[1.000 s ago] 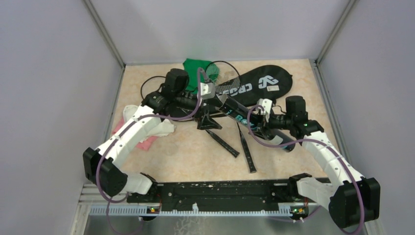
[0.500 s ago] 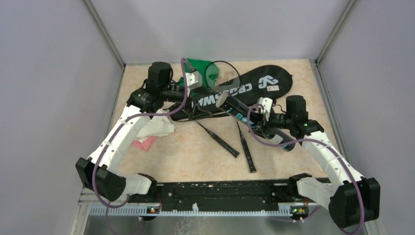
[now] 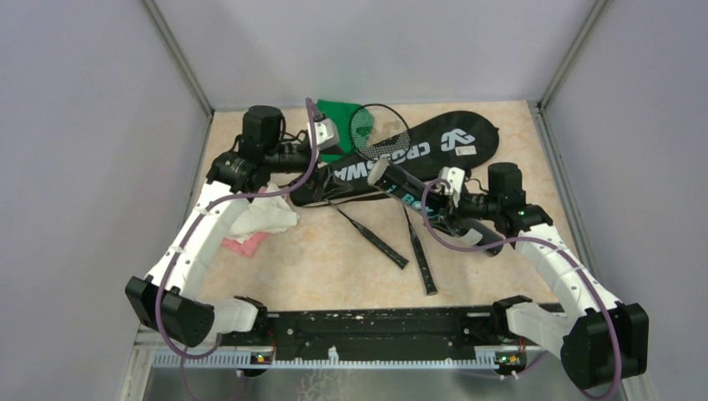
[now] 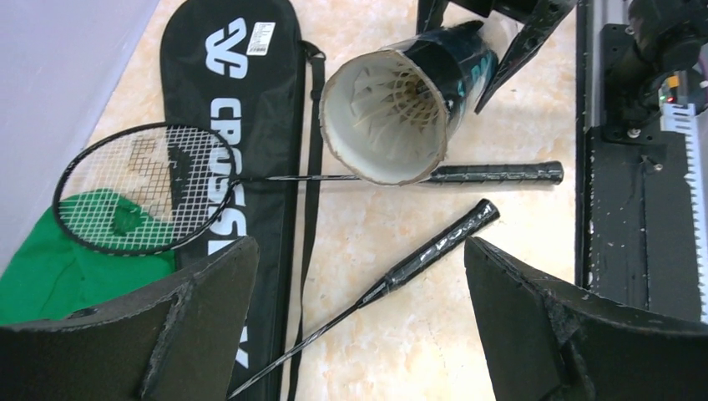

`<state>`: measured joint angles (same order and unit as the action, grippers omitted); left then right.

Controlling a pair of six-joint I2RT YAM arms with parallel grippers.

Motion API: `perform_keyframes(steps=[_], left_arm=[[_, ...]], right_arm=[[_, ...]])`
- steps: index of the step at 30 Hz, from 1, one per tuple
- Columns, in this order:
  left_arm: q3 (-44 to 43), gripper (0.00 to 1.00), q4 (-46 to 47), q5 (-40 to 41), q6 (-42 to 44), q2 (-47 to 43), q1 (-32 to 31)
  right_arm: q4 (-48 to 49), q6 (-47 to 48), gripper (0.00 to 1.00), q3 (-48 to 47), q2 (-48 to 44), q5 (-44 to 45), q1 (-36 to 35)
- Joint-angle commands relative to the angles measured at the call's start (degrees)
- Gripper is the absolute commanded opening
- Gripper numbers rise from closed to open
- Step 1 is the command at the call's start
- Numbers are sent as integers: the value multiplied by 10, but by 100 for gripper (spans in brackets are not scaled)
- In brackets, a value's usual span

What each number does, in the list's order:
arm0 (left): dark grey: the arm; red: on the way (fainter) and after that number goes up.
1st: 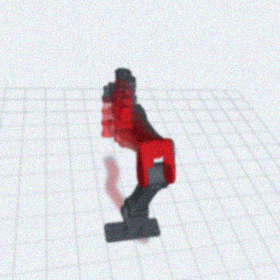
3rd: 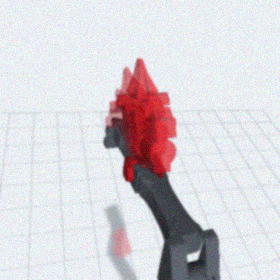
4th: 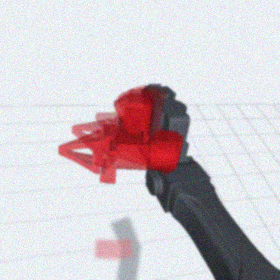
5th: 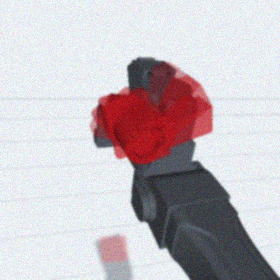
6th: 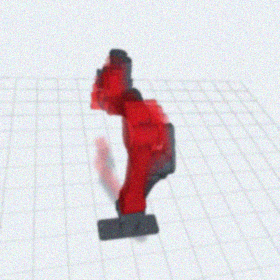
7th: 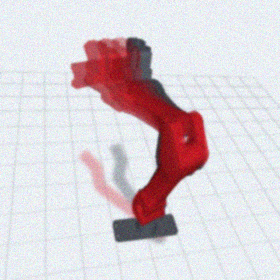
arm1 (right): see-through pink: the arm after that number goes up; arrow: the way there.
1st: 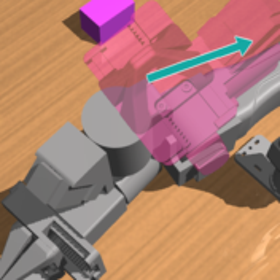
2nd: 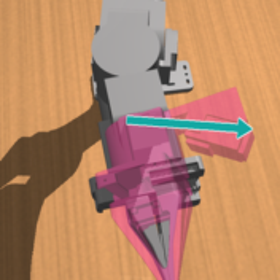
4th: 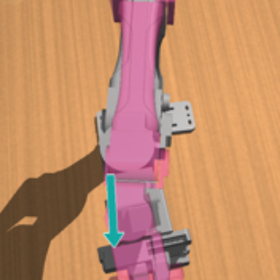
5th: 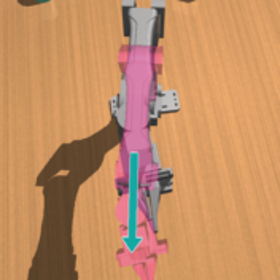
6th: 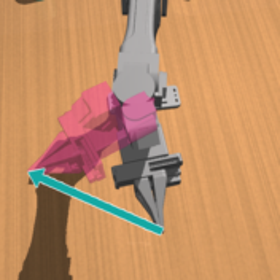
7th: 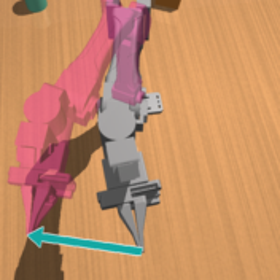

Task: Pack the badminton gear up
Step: Close the lid on the shuttle tube.

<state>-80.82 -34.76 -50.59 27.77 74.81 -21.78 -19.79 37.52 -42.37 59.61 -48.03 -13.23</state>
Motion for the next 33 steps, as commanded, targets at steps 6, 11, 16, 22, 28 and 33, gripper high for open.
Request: perform_keyframes(steps=[6,11,16,22,28,33], left_arm=[[46,99,-81,76,113,-40,4],[122,99,-79,139,134,-67,3],[174,99,-73,177,127,-91,3],[225,99,-60,191,119,-111,4],[269,99,-48,220,124,-112,3],[284,99,-57,238,134,-100,4]], right_arm=[[-70,170,34,-6,-5,-73,1],[-174,302,34,-26,22,-90,-2],[-217,381,34,-17,24,-89,-9],[-228,404,34,-7,24,-87,-13],[-186,346,34,11,12,-109,-13],[-124,239,34,8,13,-126,-13]])
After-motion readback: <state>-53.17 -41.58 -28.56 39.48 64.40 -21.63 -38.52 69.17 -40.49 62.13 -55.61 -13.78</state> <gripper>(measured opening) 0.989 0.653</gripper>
